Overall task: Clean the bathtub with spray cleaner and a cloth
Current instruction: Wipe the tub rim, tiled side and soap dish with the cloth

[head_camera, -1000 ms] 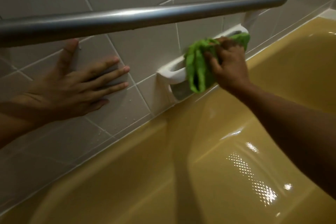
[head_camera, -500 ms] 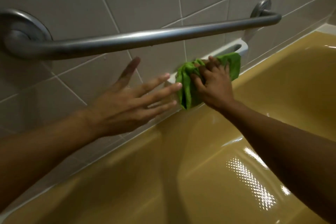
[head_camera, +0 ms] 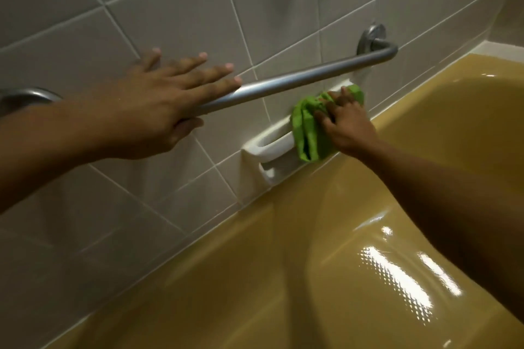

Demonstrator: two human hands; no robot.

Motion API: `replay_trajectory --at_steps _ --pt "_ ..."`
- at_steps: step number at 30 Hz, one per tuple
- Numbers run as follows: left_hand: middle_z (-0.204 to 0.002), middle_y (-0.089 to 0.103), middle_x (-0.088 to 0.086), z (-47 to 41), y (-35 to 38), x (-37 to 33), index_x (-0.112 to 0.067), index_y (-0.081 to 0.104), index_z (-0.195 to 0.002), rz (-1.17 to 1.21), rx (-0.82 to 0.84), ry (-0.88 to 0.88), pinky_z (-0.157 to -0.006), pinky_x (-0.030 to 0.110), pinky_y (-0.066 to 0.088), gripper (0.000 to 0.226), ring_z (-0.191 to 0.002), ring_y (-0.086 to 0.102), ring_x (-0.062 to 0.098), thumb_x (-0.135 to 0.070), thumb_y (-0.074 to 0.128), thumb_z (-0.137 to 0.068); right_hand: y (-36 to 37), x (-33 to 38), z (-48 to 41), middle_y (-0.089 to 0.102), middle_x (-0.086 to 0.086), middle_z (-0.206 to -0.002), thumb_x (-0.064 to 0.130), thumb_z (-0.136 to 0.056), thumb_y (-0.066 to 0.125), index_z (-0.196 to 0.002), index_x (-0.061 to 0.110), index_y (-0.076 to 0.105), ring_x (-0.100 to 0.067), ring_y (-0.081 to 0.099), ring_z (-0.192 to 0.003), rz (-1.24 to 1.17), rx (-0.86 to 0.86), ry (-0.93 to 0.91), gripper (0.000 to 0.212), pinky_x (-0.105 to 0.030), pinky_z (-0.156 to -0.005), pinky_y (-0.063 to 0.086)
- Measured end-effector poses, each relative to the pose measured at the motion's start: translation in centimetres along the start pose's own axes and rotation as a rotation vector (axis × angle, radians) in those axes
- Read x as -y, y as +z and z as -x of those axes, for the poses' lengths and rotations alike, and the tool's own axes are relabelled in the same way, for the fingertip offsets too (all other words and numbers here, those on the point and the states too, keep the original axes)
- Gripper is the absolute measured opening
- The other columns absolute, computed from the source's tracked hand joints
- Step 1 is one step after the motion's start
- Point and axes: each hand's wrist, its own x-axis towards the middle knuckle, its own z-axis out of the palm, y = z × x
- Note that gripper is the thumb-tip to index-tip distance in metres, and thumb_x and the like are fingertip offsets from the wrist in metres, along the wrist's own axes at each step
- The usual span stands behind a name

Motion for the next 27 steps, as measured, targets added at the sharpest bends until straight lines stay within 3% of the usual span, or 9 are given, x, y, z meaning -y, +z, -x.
replay_trajectory --at_steps 3,7,11,14,17,23,27 --pt "-0.171 -0.005 -0.018 -1.0 0.6 0.0 -0.049 -0.008 -0.16 0.109 0.019 0.015 -0.122 0.063 0.01 0.074 -0.158 0.001 0.021 -0.045 0.034 -0.099 -1.3 -3.0 -2.0 0.029 -0.004 -0.165 0.06 -0.102 0.027 -0.153 0.021 0.043 -0.024 0.012 -0.156 0.052 0.013 0.023 0.066 -0.056 -0.125 0.007" --pt "-0.167 -0.018 -0.024 -2.7 0.8 -0.3 -0.054 -0.02 -0.155 0.162 0.045 0.046 -0.125 0.058 0.006 0.082 -0.157 -0.011 0.014 -0.035 0.039 -0.101 -0.4 -2.2 -1.8 0.034 -0.008 -0.162 0.049 -0.107 0.035 -0.15 0.018 0.046 -0.029 0.014 -0.155 -0.007 -0.069 0.046 0.054 -0.051 -0.126 0.014" --pt "-0.168 -0.018 -0.023 -5.0 0.7 -1.3 -0.054 -0.013 -0.157 0.203 0.048 0.096 -0.125 0.06 0.016 0.089 -0.159 -0.008 0.014 -0.021 0.05 -0.103 1.2 1.7 0.4 0.042 -0.01 -0.156 0.051 -0.105 0.033 -0.146 0.023 0.049 -0.033 0.021 -0.151 0.038 -0.094 0.034 0.052 -0.056 -0.123 0.016" --pt "-0.168 -0.017 -0.025 -5.6 0.6 -1.6 -0.053 -0.008 -0.158 0.252 0.052 0.097 -0.127 0.055 0.017 0.089 -0.158 -0.008 0.011 -0.017 0.052 -0.103 2.8 5.7 2.7 0.045 -0.006 -0.155 0.052 -0.101 0.034 -0.144 0.029 0.052 -0.03 0.023 -0.151 0.007 -0.074 -0.015 0.052 -0.062 -0.123 0.01" --pt "-0.167 -0.011 -0.03 -5.2 0.5 -1.8 -0.057 -0.003 -0.157 0.343 0.054 0.06 -0.128 0.046 0.019 0.085 -0.158 0.0 0.008 -0.02 0.053 -0.105 4.8 9.6 5.6 0.044 -0.003 -0.156 0.051 -0.1 0.036 -0.144 0.031 0.052 -0.028 0.02 -0.152 0.009 -0.042 -0.075 0.051 -0.062 -0.124 0.003" --pt "-0.165 0.0 -0.035 -3.7 0.2 -1.1 -0.064 0.006 -0.154 0.468 0.048 -0.009 -0.122 0.051 0.031 0.078 -0.155 0.022 0.011 -0.031 0.054 -0.104 5.1 10.4 7.5 0.036 0.0 -0.162 0.058 -0.101 0.022 -0.154 0.041 0.037 -0.027 0.02 -0.154 0.077 0.064 -0.281 0.058 -0.054 -0.126 0.005" --pt "-0.164 0.003 -0.038 -2.3 -0.1 -0.8 -0.07 0.007 -0.15 0.494 0.03 -0.029 -0.123 0.047 0.029 0.068 -0.154 0.023 0.009 -0.049 0.045 -0.098 2.6 5.8 4.7 0.044 -0.006 -0.157 0.053 -0.102 0.028 -0.139 0.024 0.06 -0.028 0.028 -0.15 0.011 0.024 -0.18 0.056 -0.055 -0.123 0.017"
